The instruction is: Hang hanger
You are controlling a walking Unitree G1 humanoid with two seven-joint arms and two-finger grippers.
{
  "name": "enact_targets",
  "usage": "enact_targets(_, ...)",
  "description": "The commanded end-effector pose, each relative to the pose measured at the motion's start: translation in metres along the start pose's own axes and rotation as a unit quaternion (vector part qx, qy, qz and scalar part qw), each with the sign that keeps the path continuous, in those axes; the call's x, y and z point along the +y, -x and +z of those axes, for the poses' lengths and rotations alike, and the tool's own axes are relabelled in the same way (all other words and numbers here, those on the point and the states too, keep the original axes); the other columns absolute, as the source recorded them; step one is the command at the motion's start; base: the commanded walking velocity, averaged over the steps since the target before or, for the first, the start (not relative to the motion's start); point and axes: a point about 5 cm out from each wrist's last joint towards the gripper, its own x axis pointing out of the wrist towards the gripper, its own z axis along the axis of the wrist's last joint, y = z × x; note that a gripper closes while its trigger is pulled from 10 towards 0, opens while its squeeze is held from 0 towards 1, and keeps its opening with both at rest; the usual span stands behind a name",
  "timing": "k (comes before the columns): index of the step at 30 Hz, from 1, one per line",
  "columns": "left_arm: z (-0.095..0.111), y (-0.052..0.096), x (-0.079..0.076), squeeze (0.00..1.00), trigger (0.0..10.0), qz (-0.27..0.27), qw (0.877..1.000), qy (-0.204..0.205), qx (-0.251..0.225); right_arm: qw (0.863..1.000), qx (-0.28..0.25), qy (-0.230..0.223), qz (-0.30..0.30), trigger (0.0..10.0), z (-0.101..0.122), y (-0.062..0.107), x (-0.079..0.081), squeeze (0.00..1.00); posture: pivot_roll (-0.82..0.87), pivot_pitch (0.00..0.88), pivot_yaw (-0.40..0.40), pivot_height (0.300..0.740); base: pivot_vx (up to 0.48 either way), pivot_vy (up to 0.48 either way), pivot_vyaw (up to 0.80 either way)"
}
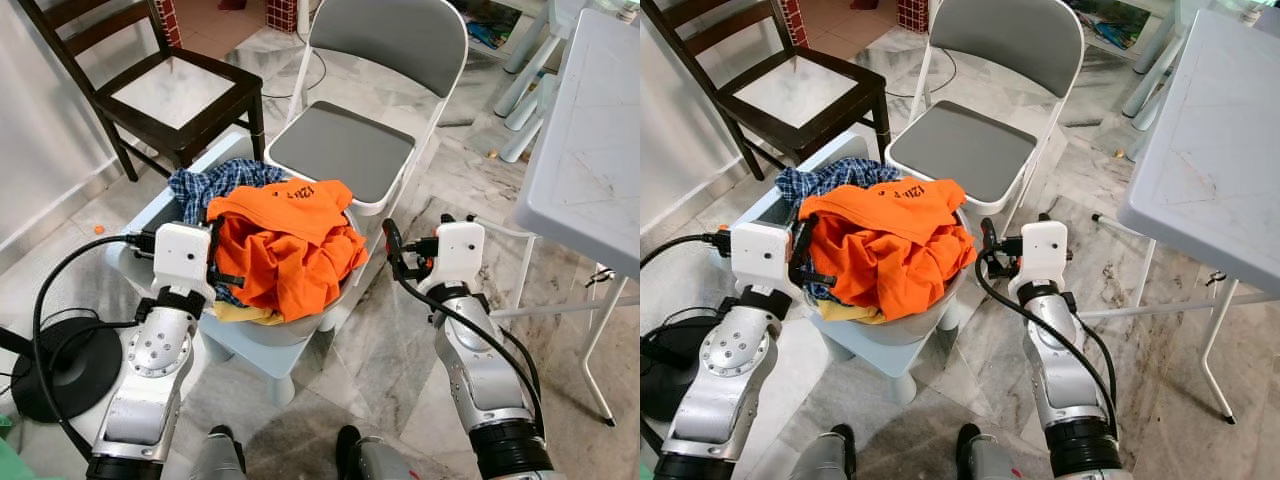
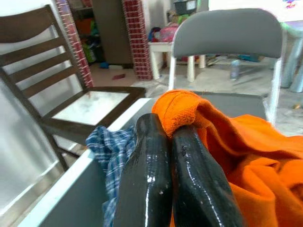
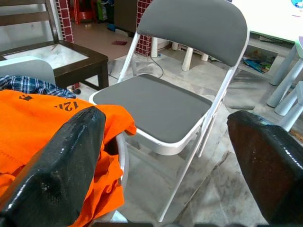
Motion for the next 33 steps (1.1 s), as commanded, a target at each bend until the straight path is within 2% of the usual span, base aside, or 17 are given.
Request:
enact_targets(1,-0.0044,-0.0007,0.0017,0.00,10.0,0.010,1.000,-0.007,0.016,1.000,0.004,0.003,-0.004,10.0,-0.0013,0.0005,-0.0026,0.00,0.27,0.234,-0.072,0.740,0.000,0.000,0.00)
enact_targets(3,-0.0082,-0.0020,0.0003,0.00,10.0,0.010,1.000,-0.001,0.029,1.000,0.006,0.003,-0.004,10.0,-0.0022,0.0015,-0.0028,0.00,0.27,0.238,-0.073,0.740,0.000,0.000,0.00)
enact_targets(11,-0.0085,-0.0001,-0.0025,0.00,10.0,0.018,0.999,-0.004,0.029,1.000,0.014,0.002,-0.004,10.0,-0.0043,0.0023,-0.0020,0.00,0.26,0.243,-0.074,0.740,0.000,0.000,0.00)
enact_targets(14,-0.0101,-0.0017,-0.0038,0.00,10.0,0.017,0.999,0.003,0.040,1.000,0.014,0.000,-0.004,10.0,-0.0041,0.0022,-0.0017,0.00,0.26,0.243,-0.071,0.740,0.000,0.000,-0.77)
enact_targets(18,-0.0099,-0.0026,-0.0035,0.00,10.0,0.017,0.999,0.002,0.041,1.000,0.012,0.001,-0.005,10.0,-0.0038,0.0022,-0.0020,0.00,0.26,0.243,-0.069,0.740,-0.300,0.000,-0.73)
enact_targets(25,-0.0103,-0.0031,-0.0042,0.00,10.0,0.010,0.999,0.003,0.045,1.000,0.011,0.002,-0.005,10.0,-0.0036,0.0024,-0.0018,0.00,0.26,0.241,-0.063,0.740,-0.315,0.000,0.00)
enact_targets(33,-0.0111,-0.0040,-0.0079,0.00,10.0,0.003,0.999,0.009,0.047,1.000,0.012,-0.001,-0.003,10.0,-0.0042,0.0029,-0.0019,0.00,0.26,0.234,-0.068,0.740,-0.120,0.000,0.00)
